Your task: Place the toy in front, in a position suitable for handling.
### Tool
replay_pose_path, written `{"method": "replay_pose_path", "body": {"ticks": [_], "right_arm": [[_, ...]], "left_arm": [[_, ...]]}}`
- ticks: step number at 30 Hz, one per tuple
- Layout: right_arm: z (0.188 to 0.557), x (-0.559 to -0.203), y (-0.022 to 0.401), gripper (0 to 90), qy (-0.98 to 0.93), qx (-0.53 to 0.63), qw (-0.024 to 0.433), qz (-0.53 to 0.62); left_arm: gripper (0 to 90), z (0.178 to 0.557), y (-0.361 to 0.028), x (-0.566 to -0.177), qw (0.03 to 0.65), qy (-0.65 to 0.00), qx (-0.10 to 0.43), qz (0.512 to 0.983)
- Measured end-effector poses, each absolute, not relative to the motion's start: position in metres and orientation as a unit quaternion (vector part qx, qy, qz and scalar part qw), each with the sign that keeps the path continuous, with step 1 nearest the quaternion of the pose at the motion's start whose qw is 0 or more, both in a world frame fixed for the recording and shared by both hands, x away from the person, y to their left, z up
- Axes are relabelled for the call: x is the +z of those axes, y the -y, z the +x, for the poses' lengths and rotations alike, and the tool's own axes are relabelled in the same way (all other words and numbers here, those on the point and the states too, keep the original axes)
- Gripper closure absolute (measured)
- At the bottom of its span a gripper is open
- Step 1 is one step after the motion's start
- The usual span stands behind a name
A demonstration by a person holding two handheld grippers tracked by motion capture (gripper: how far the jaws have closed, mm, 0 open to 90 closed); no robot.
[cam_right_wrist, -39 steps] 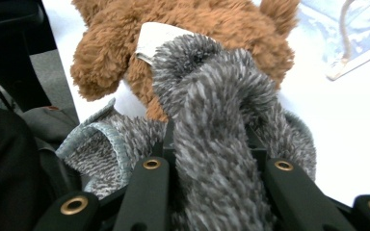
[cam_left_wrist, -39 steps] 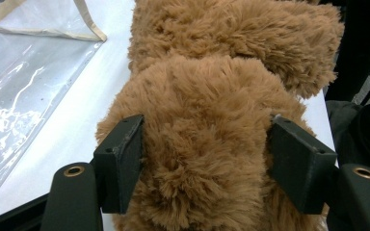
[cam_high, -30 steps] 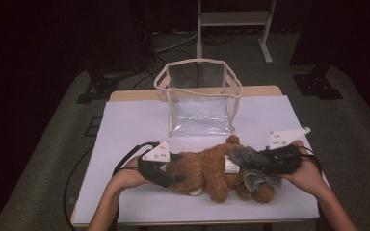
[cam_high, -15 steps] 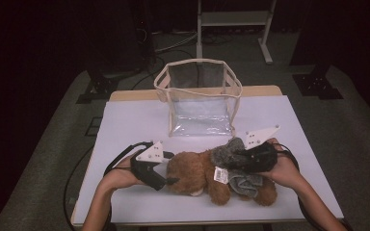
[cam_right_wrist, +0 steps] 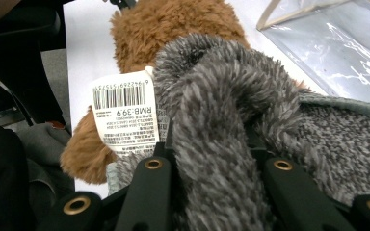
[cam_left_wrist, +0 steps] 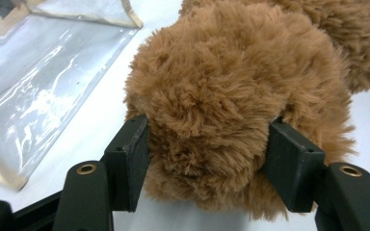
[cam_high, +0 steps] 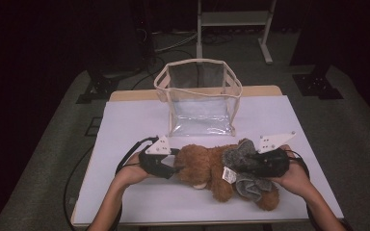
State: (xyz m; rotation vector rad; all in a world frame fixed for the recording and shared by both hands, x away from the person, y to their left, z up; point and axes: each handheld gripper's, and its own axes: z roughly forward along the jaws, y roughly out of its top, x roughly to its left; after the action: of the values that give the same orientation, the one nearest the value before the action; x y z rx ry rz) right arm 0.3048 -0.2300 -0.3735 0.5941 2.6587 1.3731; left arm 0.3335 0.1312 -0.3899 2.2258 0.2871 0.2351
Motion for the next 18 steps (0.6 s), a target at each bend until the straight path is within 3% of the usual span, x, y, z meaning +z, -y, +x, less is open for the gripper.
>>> {"method": "replay_pose_path", "body": {"ticks": [6,9,14,18], "right_arm": [[0.307,-0.350,0.222,71.8,-0.880,0.434,0.057,0.184],[0.318,-0.337,0.197,71.8,-0.896,0.413,0.057,0.152],[0.337,-0.341,0.144,71.6,-0.914,0.388,0.035,0.114],[0.343,-0.347,0.134,71.6,-0.916,0.384,0.031,0.111]], "left_arm": [[36.4,0.333,-0.129,-0.395,0.435,-0.106,0.074,0.891],[36.3,0.332,-0.129,-0.395,0.438,-0.105,0.073,0.890],[36.2,0.330,-0.129,-0.393,0.429,-0.096,0.083,0.894],[35.2,0.329,-0.136,-0.391,0.435,-0.102,0.081,0.891]]}}
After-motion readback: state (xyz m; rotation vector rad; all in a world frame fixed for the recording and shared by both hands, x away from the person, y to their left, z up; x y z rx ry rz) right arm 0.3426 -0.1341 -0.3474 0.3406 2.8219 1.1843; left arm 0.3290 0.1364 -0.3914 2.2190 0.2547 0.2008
